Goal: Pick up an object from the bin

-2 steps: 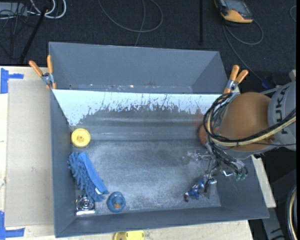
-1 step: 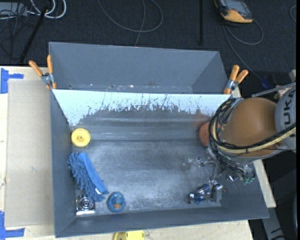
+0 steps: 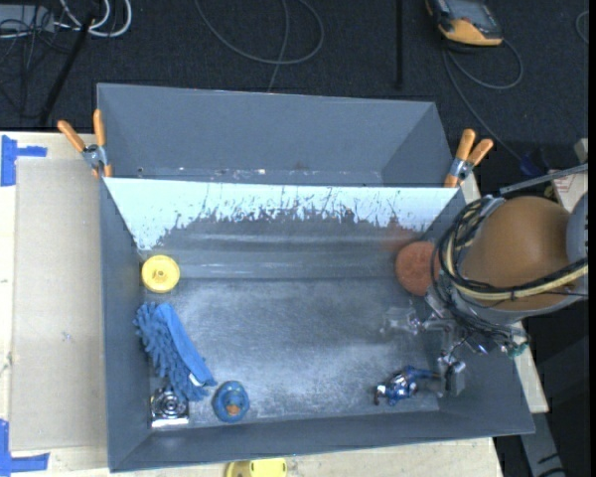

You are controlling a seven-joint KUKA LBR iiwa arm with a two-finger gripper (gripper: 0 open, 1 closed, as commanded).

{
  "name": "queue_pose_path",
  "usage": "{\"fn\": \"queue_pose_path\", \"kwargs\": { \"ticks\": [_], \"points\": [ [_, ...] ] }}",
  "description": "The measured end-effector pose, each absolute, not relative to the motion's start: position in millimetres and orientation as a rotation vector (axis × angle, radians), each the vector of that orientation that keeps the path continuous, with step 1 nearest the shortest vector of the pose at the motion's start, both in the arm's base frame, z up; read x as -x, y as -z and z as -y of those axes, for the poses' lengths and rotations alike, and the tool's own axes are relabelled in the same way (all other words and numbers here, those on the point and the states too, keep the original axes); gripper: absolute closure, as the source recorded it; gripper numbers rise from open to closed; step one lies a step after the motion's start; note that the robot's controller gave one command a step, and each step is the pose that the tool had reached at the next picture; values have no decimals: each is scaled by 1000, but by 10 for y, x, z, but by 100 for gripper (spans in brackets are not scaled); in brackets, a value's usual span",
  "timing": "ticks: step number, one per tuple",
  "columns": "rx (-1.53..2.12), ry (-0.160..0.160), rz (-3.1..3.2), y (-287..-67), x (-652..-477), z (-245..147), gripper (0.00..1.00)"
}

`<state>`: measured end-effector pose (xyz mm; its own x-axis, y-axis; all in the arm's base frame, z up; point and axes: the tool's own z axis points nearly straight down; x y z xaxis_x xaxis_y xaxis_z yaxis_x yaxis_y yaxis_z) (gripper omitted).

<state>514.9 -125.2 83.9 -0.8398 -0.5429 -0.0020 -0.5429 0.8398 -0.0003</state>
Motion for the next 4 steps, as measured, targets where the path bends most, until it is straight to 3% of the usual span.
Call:
{"fn": "queue_pose_path", "kwargs": {
  "ticks": [1,4],
  "points": [
    [758,5,-3036,-718,-4903,1415,100],
    [762,1,-3042,-781,-4899,1409,100]
  ]
}}
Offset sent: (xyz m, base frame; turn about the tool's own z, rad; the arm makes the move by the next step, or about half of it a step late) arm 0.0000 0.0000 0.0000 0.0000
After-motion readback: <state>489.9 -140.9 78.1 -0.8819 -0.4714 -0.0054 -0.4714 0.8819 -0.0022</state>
